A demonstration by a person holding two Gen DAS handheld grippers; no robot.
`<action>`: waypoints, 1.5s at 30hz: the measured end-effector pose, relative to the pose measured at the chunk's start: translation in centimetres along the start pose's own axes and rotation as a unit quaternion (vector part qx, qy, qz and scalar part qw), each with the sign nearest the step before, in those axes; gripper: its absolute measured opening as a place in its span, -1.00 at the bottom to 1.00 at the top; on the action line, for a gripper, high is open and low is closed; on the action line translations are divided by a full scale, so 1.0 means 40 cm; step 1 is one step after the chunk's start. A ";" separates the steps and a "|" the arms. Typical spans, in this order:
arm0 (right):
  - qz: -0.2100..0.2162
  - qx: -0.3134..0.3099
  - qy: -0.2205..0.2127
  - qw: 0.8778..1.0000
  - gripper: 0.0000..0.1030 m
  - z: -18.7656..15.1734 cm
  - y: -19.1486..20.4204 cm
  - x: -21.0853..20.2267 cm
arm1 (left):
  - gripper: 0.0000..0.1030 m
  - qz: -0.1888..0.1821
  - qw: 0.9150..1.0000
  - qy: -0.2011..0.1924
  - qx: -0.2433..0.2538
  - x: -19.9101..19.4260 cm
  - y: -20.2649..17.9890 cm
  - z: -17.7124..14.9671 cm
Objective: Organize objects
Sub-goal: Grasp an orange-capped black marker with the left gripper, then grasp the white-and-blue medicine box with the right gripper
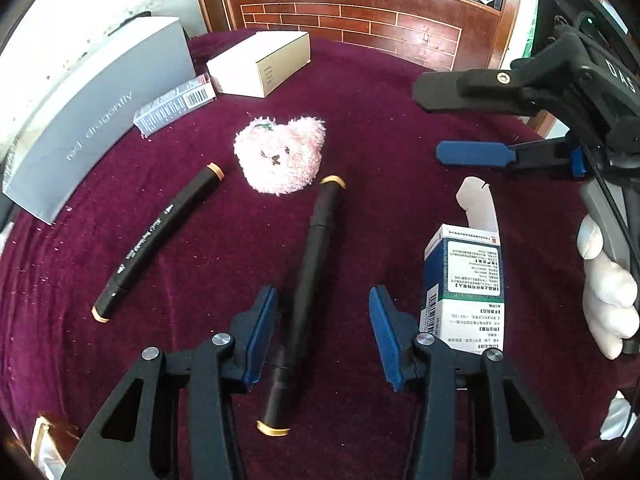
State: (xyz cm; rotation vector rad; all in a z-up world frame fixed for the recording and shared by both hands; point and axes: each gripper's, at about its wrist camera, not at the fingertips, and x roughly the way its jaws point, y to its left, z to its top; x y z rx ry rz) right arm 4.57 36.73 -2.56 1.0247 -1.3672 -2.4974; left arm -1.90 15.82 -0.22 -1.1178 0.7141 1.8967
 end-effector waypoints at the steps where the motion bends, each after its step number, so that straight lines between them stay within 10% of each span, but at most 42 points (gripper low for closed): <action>1: -0.001 0.001 0.001 1.000 0.56 0.000 -0.002 0.001 | -0.20 0.006 1.000 -0.001 -0.003 0.000 0.002 -0.001; 21: -0.035 -0.036 0.007 0.999 0.56 -0.007 0.015 0.018 | -0.77 0.113 0.990 -0.033 -0.074 -0.008 -0.045 -0.024; 31: -0.058 -0.060 -0.001 0.997 0.56 -0.017 0.028 0.018 | -0.78 0.139 0.972 -0.045 -0.182 -0.154 -0.017 -0.204; 45: -0.166 -0.097 0.034 0.981 0.56 -0.215 0.188 -0.011 | -0.78 0.172 0.957 -0.104 -0.209 -0.282 -0.025 -0.347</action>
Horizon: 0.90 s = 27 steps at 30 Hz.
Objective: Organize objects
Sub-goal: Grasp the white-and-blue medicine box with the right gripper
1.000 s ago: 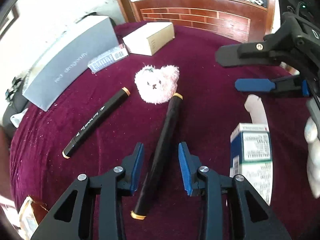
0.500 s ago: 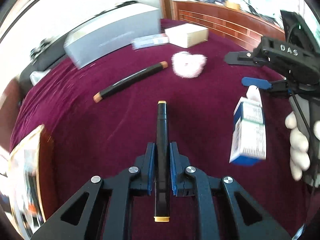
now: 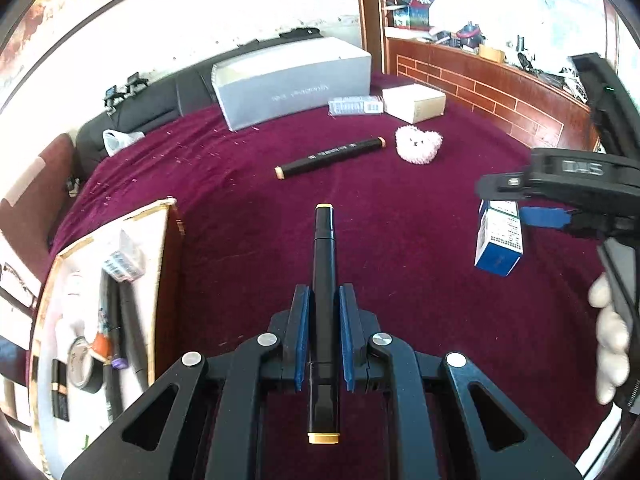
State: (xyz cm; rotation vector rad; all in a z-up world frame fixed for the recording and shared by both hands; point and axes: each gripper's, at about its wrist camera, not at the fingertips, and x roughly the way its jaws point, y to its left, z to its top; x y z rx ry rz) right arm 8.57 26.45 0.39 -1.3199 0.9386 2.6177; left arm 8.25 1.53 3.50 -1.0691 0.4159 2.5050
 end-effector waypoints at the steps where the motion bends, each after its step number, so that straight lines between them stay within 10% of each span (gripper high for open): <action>1: -0.010 -0.004 0.003 1.000 0.56 0.000 0.010 0.010 | -0.78 0.003 1.000 -0.003 -0.002 -0.008 0.006 -0.005; 13: -0.133 -0.068 0.009 0.989 0.25 -0.023 0.074 0.082 | -0.78 0.002 1.000 -0.009 -0.021 -0.025 0.061 -0.032; 19: -0.127 -0.096 0.015 0.987 -0.34 -0.036 0.075 0.067 | -0.78 -0.002 1.000 -0.011 -0.027 -0.033 0.072 -0.042; 27: -0.096 -0.108 0.010 0.989 -0.38 -0.058 0.077 0.017 | -0.78 -0.007 0.999 -0.019 -0.032 -0.052 0.084 -0.052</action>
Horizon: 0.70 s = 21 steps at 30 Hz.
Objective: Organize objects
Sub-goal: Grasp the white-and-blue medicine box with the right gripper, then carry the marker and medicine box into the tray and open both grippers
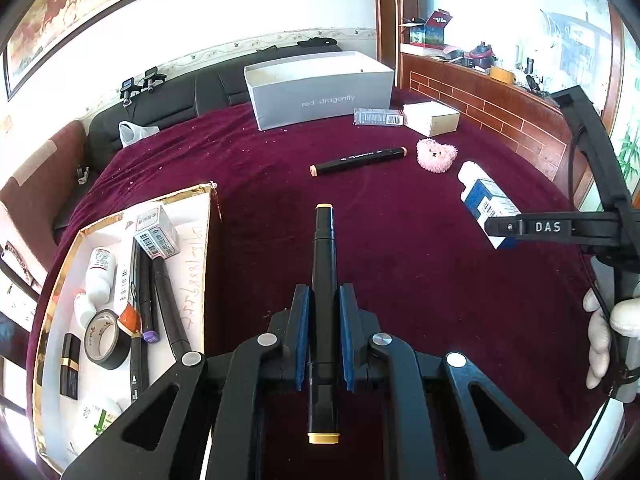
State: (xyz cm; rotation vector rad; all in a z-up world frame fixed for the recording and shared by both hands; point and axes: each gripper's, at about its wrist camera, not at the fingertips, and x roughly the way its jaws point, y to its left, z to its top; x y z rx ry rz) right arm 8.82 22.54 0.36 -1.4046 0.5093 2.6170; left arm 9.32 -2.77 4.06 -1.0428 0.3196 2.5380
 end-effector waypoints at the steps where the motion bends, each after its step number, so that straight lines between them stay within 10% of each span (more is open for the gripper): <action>1: 0.004 -0.001 -0.001 1.000 -0.38 0.001 0.005 -0.005 | -0.78 0.000 1.000 -0.002 0.000 -0.004 0.002 -0.001; 21: 0.081 -0.074 -0.026 0.994 -0.37 0.005 0.247 -0.126 | -0.77 0.026 0.997 -0.053 -0.045 -0.146 0.155 -0.038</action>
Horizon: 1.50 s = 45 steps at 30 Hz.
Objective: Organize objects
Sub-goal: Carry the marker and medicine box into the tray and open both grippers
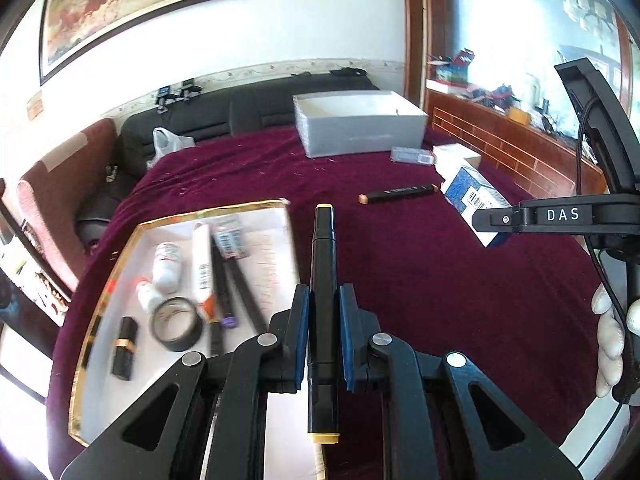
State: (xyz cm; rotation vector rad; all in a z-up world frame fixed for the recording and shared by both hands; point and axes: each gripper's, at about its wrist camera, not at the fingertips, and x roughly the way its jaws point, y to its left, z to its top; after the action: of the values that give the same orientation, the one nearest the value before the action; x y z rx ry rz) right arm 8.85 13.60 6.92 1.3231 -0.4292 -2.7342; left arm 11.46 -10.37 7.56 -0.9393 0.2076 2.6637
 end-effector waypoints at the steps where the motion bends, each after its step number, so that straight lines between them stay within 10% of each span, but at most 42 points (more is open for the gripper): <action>1: 0.003 -0.005 -0.001 1.000 -0.37 0.003 0.016 -0.001 | -0.77 0.004 1.000 -0.002 -0.003 -0.006 0.012 -0.002; 24: 0.081 -0.155 0.095 0.980 -0.37 -0.085 0.424 0.195 | -0.77 0.124 0.986 0.026 -0.105 0.013 0.412 -0.115; 45: 0.072 -0.192 0.156 0.966 -0.36 -0.177 0.491 0.286 | -0.77 0.106 0.984 0.076 -0.123 0.096 0.455 -0.164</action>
State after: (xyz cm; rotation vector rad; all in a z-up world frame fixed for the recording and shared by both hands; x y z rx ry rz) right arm 6.11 -8.88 -0.40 1.5013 0.0302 -2.2798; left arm 6.42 -28.13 0.67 -1.2648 0.0089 2.8593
